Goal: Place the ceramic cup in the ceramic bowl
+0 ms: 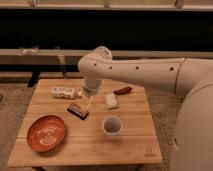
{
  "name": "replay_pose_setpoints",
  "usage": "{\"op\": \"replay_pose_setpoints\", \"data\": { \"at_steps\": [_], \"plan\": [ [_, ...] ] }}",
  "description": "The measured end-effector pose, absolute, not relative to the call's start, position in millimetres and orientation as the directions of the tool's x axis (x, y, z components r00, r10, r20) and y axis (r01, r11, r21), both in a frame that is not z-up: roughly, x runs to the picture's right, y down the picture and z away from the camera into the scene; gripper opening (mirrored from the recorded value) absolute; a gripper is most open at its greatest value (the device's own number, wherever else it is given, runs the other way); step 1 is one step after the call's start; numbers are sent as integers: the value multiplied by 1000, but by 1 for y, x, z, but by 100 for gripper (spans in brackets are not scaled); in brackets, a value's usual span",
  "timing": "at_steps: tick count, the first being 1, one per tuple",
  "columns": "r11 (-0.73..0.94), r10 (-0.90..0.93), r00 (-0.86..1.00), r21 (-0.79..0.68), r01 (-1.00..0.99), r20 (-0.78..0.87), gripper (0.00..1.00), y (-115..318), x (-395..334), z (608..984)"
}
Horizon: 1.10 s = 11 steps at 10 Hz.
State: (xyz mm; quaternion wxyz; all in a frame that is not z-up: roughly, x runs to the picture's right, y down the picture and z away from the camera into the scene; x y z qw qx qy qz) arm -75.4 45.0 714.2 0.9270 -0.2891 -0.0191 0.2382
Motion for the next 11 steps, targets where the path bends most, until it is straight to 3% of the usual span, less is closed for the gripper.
{"op": "replay_pose_setpoints", "data": {
  "at_steps": [6, 11],
  "plan": [
    [721, 428, 897, -559, -410, -107, 80, 51, -73, 710],
    [688, 391, 908, -609, -395, -148, 80, 132, -49, 646]
  ]
}}
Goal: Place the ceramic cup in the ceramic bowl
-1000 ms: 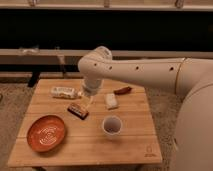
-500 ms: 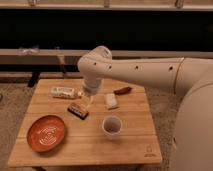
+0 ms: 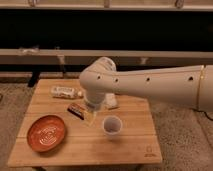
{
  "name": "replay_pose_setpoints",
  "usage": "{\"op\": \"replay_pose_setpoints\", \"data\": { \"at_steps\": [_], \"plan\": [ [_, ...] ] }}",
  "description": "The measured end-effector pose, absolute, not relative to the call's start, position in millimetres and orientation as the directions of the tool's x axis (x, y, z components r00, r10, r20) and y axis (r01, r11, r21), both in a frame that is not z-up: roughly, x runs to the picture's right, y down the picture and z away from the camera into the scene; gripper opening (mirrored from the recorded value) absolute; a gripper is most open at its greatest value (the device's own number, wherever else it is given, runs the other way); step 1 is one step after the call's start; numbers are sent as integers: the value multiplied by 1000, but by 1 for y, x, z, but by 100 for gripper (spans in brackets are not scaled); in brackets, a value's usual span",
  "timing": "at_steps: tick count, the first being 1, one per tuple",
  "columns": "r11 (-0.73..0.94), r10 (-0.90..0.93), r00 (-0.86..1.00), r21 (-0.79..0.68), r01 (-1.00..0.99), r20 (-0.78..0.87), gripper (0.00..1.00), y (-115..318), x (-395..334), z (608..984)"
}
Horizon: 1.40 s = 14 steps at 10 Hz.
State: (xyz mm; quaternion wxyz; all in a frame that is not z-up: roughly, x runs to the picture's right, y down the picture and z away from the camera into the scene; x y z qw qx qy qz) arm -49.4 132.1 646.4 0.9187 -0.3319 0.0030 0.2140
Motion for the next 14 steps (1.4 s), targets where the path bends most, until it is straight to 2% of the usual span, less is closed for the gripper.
{"op": "replay_pose_setpoints", "data": {
  "at_steps": [4, 12, 14],
  "plan": [
    [634, 400, 891, -636, -439, -216, 80, 192, -22, 633],
    [608, 336, 876, -631, -482, -346, 80, 254, -6, 696],
    [617, 320, 875, -621, -483, -363, 76, 259, -7, 712]
  ]
}}
